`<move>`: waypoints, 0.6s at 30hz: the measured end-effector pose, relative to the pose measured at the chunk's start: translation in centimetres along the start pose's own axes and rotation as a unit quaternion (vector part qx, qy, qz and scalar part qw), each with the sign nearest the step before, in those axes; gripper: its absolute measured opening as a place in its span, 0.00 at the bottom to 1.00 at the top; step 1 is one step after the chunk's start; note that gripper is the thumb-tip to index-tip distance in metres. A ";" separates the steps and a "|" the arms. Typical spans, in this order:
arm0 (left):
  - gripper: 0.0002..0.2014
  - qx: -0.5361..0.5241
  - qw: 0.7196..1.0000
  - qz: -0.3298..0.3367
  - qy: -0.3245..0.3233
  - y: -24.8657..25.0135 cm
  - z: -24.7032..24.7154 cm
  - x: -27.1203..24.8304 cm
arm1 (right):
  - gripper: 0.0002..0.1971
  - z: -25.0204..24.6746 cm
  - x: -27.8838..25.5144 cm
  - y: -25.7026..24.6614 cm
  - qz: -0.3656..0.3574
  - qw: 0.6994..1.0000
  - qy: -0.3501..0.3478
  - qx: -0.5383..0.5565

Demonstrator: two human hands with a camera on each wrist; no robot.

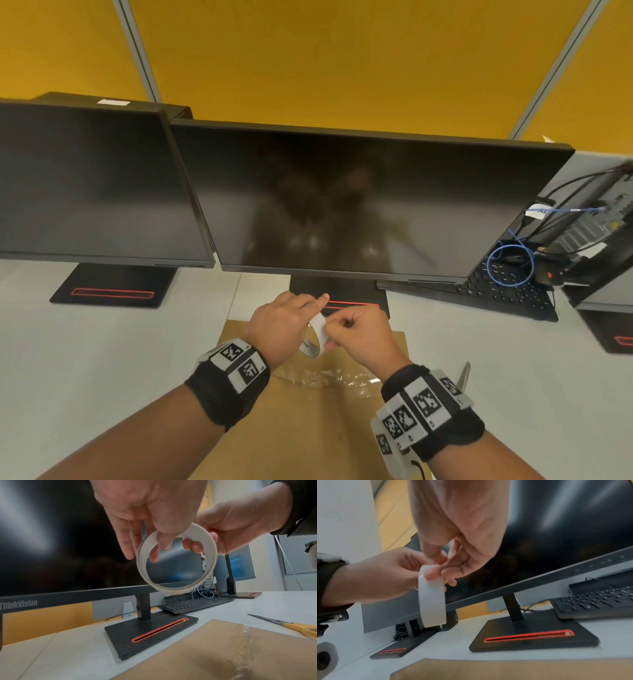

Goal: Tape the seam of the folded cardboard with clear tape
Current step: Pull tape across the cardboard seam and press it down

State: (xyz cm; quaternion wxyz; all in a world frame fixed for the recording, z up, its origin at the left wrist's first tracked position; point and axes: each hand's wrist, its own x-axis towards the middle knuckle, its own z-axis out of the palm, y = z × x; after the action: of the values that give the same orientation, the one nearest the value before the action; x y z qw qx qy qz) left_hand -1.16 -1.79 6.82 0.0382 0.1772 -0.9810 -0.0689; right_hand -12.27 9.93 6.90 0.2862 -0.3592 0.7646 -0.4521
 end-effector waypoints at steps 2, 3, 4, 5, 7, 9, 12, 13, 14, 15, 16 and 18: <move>0.28 -0.008 1.000 -0.011 0.011 -0.2 0.0 0.1 | 0.09 -0.1 0.1 0.2 0.011 0.999 0.015 0.041; 0.28 -0.014 1.000 -0.018 0.015 -0.4 0.0 0.2 | 0.09 -0.3 0.1 0.2 0.009 0.998 0.015 0.059; 0.27 -0.022 0.999 -0.026 0.019 -0.6 -0.1 0.3 | 0.09 -0.4 0.0 0.2 0.005 0.997 0.013 0.073; 0.27 -0.027 0.999 -0.032 0.022 -0.7 -0.2 0.3 | 0.09 -0.5 0.0 0.3 0.001 0.996 0.009 0.085; 0.27 -0.029 0.999 -0.035 0.023 -0.8 -0.3 0.5 | 0.07 -0.8 0.0 0.2 0.001 0.996 -0.004 0.095; 0.28 -0.026 0.999 -0.032 0.021 -0.7 -0.5 0.6 | 0.04 -1.1 0.0 0.2 0.005 0.997 -0.028 0.075; 0.29 0.005 1.000 -0.020 0.016 -0.5 -0.6 0.6 | 0.04 -1.1 0.1 0.2 0.006 0.998 -0.038 0.041; 0.29 0.018 1.000 -0.017 0.011 -0.5 -0.5 0.7 | 0.05 -1.0 0.2 0.2 -0.001 0.999 -0.032 0.018; 0.30 0.028 0.999 -0.015 0.005 -0.5 -0.5 0.7 | 0.06 -0.8 0.2 0.2 -0.012 1.000 -0.024 -0.012; 0.30 0.037 0.999 -0.015 -0.001 -0.4 -0.4 0.8 | 0.06 -0.7 0.2 0.2 -0.022 0.999 -0.014 -0.044; 0.30 0.045 0.999 -0.018 -0.004 -0.4 -0.4 0.8 | 0.06 -0.5 0.1 0.1 -0.027 0.997 0.001 -0.068; 0.30 0.054 0.998 -0.025 -0.005 -0.4 -0.4 0.9 | 0.04 -0.3 0.1 -0.1 -0.027 0.995 0.029 -0.093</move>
State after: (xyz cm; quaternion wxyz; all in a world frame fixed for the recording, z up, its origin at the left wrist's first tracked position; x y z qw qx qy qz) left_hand -1.80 -2.50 7.17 0.0221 0.2029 -0.9788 -0.0177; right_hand -12.55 9.97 7.12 0.2174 -0.3916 0.8011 -0.3971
